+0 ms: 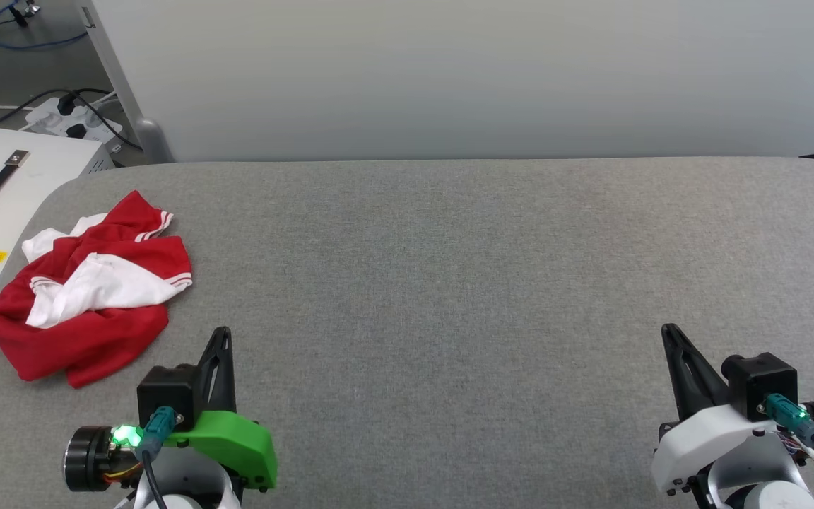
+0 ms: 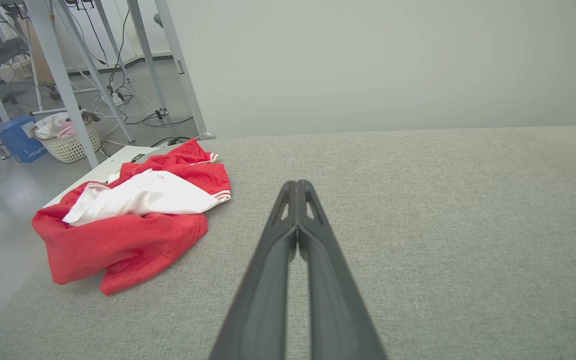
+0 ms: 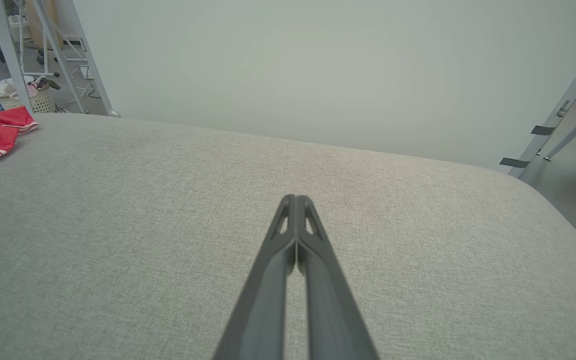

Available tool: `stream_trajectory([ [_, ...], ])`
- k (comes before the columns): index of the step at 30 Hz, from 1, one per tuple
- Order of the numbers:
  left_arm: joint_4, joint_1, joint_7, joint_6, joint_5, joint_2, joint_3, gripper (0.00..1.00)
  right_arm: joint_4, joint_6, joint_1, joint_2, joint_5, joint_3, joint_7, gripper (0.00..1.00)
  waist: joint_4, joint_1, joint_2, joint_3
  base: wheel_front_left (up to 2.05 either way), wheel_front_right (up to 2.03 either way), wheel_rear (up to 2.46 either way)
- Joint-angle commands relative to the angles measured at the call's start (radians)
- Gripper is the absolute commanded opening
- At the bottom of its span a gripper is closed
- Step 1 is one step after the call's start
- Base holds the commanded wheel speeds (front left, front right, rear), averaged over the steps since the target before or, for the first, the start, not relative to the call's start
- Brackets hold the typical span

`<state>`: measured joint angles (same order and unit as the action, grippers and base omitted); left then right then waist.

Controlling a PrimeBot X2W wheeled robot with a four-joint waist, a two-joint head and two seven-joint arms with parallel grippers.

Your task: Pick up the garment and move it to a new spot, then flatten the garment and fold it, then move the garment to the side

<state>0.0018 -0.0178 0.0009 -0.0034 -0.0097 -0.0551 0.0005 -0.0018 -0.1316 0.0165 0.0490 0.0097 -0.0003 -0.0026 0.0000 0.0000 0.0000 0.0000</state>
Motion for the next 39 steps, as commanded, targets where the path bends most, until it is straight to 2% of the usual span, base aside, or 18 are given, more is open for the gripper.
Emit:
stream_trajectory([
  [1,-0.002,0.018,-0.001,0.003,0.010,0.005,0.000,0.00,0.002,0.001,-0.017,0.001,-0.010,0.000,0.003,0.00,0.000,0.0000,0.0000,0.000,0.00,0.00,0.00],
  [6,-0.002,0.018,-0.001,0.003,0.010,0.005,0.000,0.00,0.002,0.001,-0.017,0.001,-0.010,0.000,0.003,0.00,0.000,0.0000,0.0000,0.000,0.00,0.00,0.00],
  [7,0.000,0.000,0.000,0.000,0.000,0.000,0.000,1.00,0.000,0.000,0.000,0.000,0.000,0.000,0.000,1.00,0.000,0.0000,0.0000,0.000,0.00,0.00,0.00],
  [39,-0.008,-0.001,-0.060,0.024,-0.025,0.001,-0.004,1.00,-0.028,0.000,0.010,0.000,0.080,-0.026,-0.059,1.00,0.001,0.0000,0.0000,0.004,0.00,0.00,0.00],
])
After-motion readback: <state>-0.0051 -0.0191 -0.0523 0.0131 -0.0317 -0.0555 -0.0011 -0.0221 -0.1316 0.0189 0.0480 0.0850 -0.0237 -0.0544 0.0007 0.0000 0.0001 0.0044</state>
